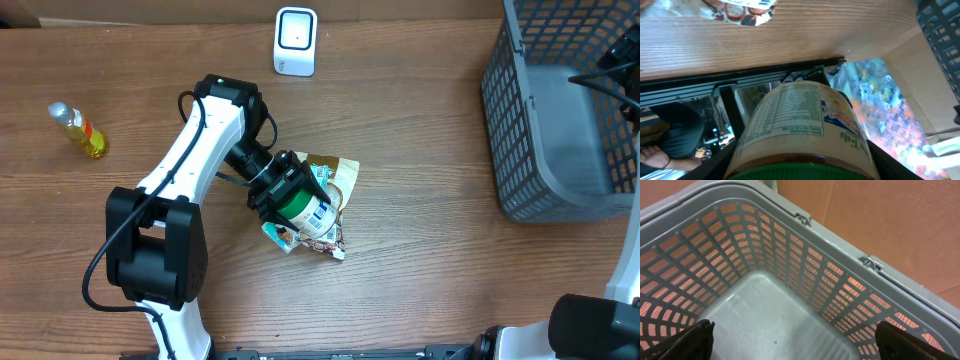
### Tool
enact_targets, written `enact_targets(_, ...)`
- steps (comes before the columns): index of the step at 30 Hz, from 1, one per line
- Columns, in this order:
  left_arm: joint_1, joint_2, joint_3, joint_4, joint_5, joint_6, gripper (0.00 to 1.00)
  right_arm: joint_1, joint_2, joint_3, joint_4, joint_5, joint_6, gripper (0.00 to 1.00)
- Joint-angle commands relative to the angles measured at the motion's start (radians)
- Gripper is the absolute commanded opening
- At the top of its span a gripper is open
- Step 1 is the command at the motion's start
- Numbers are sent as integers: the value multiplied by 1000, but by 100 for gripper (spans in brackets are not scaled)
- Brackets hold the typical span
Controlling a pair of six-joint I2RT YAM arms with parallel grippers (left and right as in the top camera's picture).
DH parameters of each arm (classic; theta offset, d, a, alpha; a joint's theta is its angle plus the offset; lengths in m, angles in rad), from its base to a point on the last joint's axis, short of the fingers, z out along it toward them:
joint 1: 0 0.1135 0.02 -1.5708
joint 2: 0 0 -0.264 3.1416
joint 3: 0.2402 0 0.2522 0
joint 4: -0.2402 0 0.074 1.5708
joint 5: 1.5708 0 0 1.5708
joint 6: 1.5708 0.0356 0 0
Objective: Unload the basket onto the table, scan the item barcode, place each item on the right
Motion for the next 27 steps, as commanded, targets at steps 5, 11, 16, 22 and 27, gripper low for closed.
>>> enact_targets(5,3,-36,24,-8,124,24,4,0,-1,5,5,14,-4,100)
enact_targets(11,-1,-36,24,-8,143,51,4,0,-1,5,5,14,-4,100)
enact_targets(16,-17,-36,24,-8,143,62,4,0,-1,5,5,14,-4,100)
enact_targets(22,-59,-36,24,-8,165,62,4,0,-1,5,5,14,-4,100)
enact_targets(27,-96,-36,24,-8,174,66,4,0,-1,5,5,14,-4,100)
